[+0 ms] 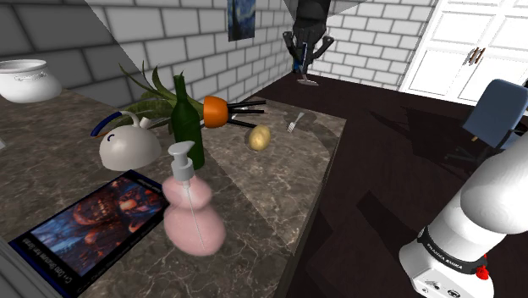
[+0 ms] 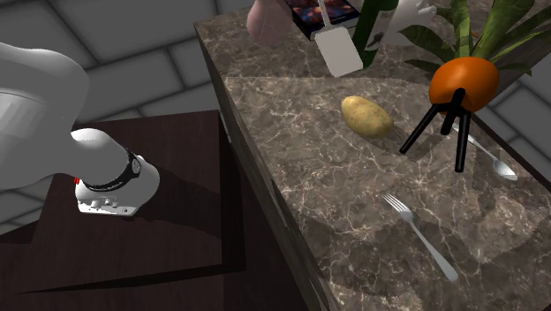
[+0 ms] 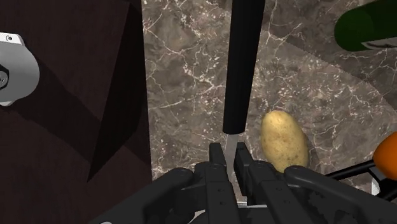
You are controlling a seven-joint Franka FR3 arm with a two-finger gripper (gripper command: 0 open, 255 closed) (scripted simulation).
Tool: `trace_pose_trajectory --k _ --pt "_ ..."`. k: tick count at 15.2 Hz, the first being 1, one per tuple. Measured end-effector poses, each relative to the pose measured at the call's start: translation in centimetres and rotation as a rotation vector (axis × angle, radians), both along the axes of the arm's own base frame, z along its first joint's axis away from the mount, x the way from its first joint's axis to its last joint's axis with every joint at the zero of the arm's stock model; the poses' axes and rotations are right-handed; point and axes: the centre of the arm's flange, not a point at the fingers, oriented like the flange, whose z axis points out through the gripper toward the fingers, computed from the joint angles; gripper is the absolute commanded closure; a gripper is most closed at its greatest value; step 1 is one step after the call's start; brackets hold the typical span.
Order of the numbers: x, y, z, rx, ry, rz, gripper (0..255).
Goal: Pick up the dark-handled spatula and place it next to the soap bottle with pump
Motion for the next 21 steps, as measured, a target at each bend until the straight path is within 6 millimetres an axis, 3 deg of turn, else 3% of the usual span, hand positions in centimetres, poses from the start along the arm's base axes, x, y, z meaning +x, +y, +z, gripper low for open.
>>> trace_pose_trajectory --k 10,21 --pt "-6.5 11.6 -0.1 -0.001 0.0 0.001 255" --pt "-6.9 12.3 -5.4 -0.001 0.001 -0.001 255"
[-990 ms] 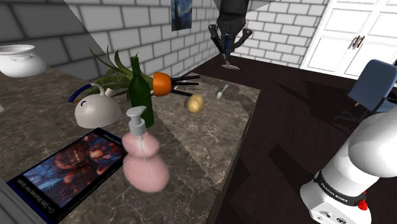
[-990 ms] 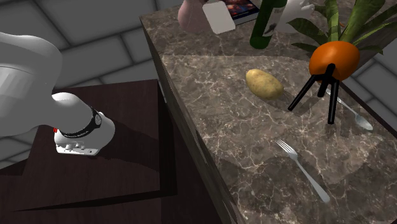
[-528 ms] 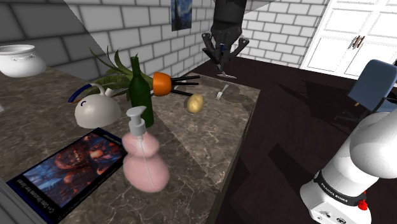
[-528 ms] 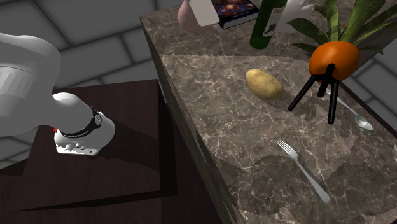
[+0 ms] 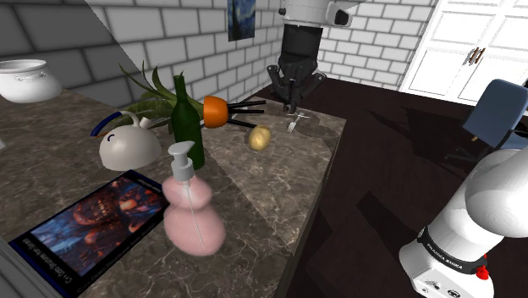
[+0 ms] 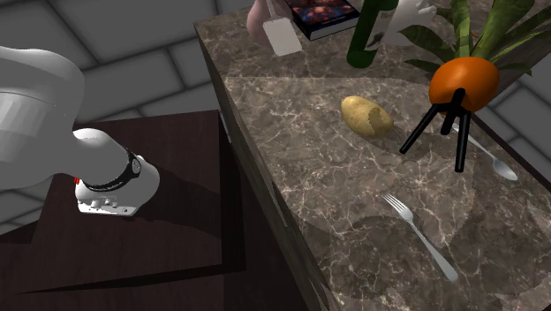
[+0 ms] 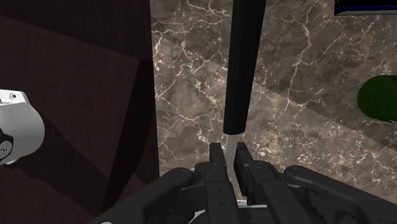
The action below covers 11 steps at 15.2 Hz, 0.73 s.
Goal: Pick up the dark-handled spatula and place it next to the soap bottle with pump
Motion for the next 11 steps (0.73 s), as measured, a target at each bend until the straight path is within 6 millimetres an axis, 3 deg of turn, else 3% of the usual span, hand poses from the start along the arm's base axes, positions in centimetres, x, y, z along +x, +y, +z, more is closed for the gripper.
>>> trace_pose_trajectory --k 11 --pt "0.0 -0.1 -5.8 0.0 0.0 0.0 255"
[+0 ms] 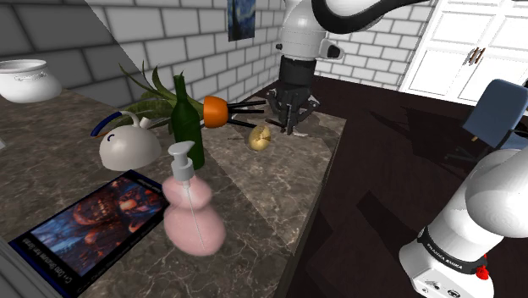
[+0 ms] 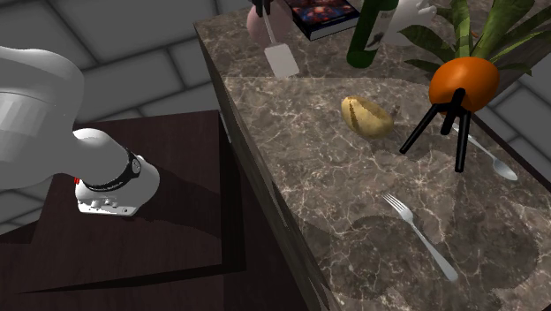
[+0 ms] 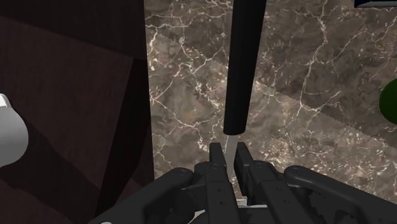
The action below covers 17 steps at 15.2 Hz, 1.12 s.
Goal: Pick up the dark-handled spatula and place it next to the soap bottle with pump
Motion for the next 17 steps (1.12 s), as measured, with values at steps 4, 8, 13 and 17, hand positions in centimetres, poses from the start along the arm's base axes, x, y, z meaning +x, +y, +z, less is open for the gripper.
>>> trace_pose_trajectory --k 4,8,13,17 --pt "0.0 0.2 -2.0 0.0 0.0 0.0 255" --pt "0.1 0.1 -4.2 0.0 0.0 0.0 255" --pt "0.0 0.2 -6.8 0.0 0.0 0.0 255" --pt "-0.1 0.2 -9.0 0.0 0.0 0.0 255"
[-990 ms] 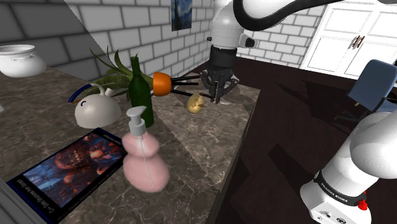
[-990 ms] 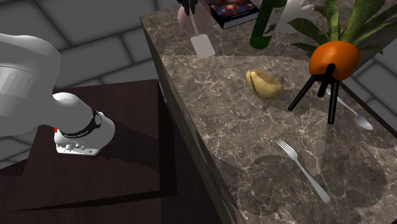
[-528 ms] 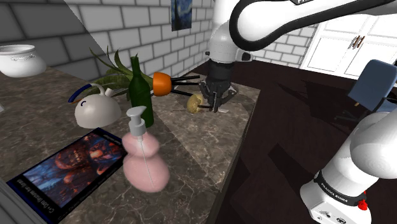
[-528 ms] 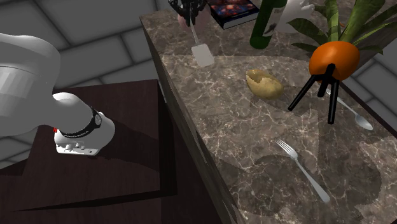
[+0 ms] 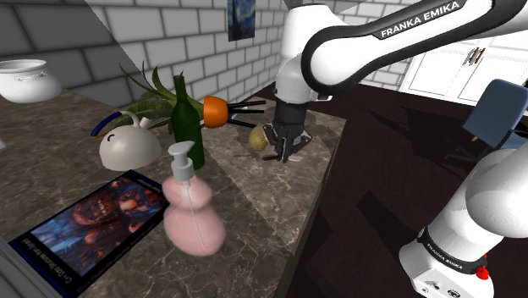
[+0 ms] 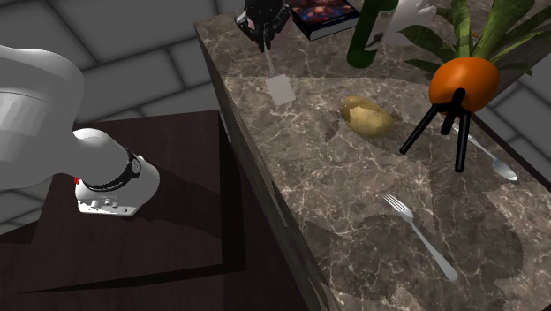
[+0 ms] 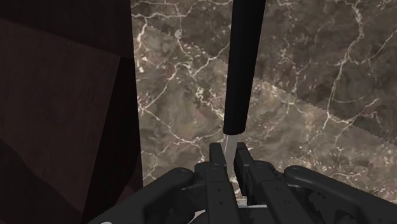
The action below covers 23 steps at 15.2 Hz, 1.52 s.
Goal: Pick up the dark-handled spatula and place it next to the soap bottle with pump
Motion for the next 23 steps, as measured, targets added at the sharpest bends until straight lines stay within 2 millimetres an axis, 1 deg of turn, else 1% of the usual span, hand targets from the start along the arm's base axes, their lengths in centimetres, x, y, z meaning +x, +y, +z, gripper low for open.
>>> trace_pose_trajectory --k 15,23 --pt "0.1 -0.1 -7.9 0.0 0.0 0.0 255" --pt "0.1 0.1 -12.1 0.0 0.0 0.0 255"
